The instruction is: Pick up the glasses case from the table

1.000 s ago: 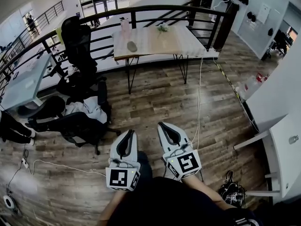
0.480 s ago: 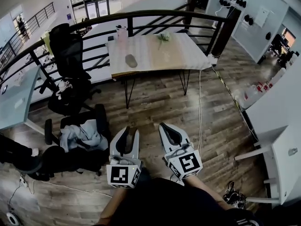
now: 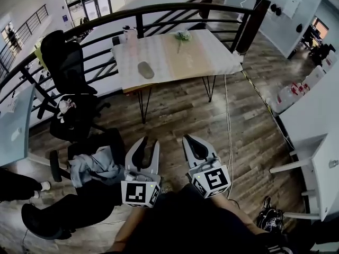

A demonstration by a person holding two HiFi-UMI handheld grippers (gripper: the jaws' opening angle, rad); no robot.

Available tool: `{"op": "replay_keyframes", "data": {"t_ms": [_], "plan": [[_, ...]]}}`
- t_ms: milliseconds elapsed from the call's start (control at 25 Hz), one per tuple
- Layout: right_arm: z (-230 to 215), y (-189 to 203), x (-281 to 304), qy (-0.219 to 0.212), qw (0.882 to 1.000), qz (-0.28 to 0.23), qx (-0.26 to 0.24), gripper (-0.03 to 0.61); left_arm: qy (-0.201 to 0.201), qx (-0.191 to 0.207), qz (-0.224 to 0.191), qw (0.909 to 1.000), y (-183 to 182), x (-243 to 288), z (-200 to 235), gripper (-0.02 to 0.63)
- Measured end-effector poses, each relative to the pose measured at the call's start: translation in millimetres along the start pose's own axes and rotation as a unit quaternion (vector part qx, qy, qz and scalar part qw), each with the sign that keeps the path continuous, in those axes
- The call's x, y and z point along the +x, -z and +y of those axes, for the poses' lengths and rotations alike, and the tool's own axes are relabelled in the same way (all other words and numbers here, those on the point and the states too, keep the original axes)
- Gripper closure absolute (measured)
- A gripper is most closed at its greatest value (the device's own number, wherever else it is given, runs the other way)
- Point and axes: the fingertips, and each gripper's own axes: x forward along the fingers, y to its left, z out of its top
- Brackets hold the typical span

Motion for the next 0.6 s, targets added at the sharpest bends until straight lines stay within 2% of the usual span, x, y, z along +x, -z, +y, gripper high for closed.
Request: {"op": "replay_keyframes", "data": {"t_ms": [360, 600], "plan": [[8, -5, 47, -0.027, 1.000, 0.008, -0.011, 0.571, -0.007, -0.007, -0.006, 0.9999, 2, 7, 30, 0.511], [16, 2, 63, -0.039, 0.999, 0.016, -0.005, 0.571, -0.028, -0.015, -0.002, 0.9995, 3, 5, 50, 0.511]]}}
